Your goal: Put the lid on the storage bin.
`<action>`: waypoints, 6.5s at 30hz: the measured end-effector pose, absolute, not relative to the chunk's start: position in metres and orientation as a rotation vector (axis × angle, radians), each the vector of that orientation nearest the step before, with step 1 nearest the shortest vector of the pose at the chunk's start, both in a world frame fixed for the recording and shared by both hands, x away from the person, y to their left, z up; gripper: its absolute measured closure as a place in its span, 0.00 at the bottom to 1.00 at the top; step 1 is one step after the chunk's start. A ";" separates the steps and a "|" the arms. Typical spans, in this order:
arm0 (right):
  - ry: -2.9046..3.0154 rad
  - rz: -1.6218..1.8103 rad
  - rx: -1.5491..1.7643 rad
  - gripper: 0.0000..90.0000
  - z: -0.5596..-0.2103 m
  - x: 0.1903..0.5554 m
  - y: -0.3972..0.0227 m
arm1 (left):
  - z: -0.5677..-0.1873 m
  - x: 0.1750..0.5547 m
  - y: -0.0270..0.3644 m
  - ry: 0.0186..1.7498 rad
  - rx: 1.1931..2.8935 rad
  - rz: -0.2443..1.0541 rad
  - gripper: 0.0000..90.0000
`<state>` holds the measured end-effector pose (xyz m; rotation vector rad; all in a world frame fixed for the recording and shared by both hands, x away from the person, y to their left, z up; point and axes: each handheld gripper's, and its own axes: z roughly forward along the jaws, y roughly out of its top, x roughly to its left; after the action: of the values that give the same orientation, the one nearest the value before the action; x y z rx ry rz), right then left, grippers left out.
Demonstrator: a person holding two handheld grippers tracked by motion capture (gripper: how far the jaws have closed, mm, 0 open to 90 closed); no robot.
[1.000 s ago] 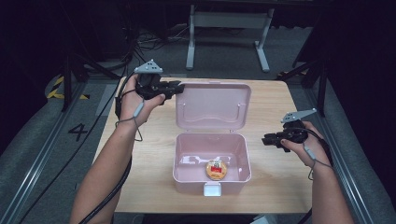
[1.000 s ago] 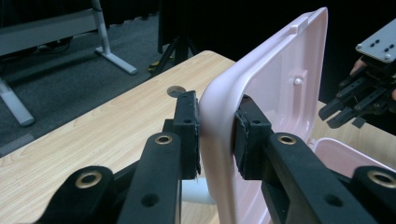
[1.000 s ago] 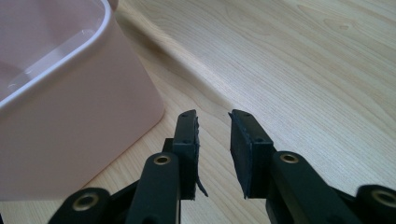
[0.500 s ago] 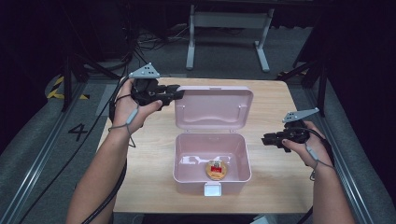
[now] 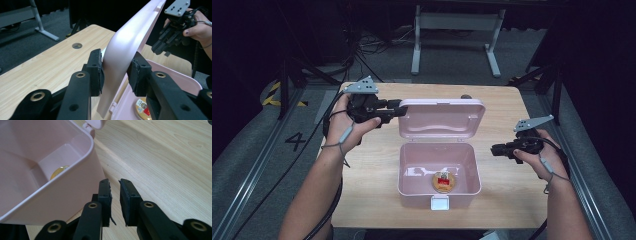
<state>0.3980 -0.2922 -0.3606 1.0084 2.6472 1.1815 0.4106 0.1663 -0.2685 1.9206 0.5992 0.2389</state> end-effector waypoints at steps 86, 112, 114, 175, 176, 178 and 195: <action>2.678 1.421 0.763 1.00 -0.320 0.369 -0.253 | -0.298 0.352 0.210 0.607 2.099 0.070 0.58; 2.823 1.282 0.624 0.99 -0.324 0.351 -0.250 | -0.353 0.423 0.263 1.016 2.059 0.220 0.54; 2.838 1.255 0.614 0.99 -0.325 0.350 -0.248 | -0.356 0.426 0.265 1.021 2.057 0.217 0.54; 2.829 1.213 0.566 0.83 -0.316 0.350 -0.254 | -0.391 0.435 0.284 1.117 2.048 0.193 0.38; 2.791 1.225 0.580 0.81 -0.315 0.353 -0.255 | -0.391 0.433 0.286 1.125 2.035 0.203 0.38; 2.699 1.248 0.620 0.75 -0.313 0.359 -0.260 | -0.390 0.430 0.290 1.119 2.022 0.215 0.36; 2.432 1.232 0.782 0.49 -0.326 0.398 -0.305 | -0.401 0.426 0.306 1.097 2.058 0.262 0.25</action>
<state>0.3981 -0.3046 -0.3264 0.7822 2.4322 1.2321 0.4257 0.3061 -0.4009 2.0578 1.0967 0.2618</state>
